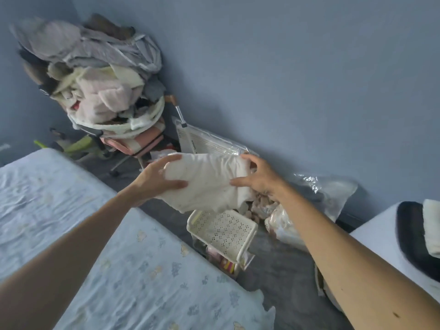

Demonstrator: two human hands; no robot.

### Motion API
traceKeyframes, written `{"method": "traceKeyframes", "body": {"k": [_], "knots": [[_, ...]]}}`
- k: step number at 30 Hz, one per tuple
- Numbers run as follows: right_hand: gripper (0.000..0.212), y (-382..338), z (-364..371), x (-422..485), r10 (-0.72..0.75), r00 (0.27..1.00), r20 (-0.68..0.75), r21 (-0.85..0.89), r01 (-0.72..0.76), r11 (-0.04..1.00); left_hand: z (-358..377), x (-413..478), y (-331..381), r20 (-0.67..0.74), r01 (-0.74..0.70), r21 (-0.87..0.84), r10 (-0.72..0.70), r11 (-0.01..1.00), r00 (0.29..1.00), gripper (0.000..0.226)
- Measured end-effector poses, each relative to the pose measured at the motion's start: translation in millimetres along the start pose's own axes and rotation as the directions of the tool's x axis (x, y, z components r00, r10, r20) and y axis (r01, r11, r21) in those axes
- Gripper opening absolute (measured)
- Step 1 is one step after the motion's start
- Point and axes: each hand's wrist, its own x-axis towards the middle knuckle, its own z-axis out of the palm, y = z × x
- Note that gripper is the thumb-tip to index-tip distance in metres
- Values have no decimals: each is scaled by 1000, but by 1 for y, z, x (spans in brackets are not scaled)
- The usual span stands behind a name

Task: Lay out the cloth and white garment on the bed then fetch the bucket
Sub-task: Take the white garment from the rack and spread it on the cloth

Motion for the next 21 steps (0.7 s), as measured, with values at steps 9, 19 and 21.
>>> {"method": "traceKeyframes", "body": {"k": [9, 19, 21], "knots": [[86, -114, -46, -128, -185, 983, -4, 183, 183, 966, -41, -165, 108, -163, -105, -95, 88, 990, 983, 80], [100, -181, -5, -244, -356, 926, 127, 204, 327, 923, -71, -363, 133, -381, -101, -79, 63, 992, 922, 79], [94, -195, 9, -262, -394, 905, 162, 207, 359, 910, -81, -395, 130, -416, -102, -73, 63, 992, 907, 79]]}}
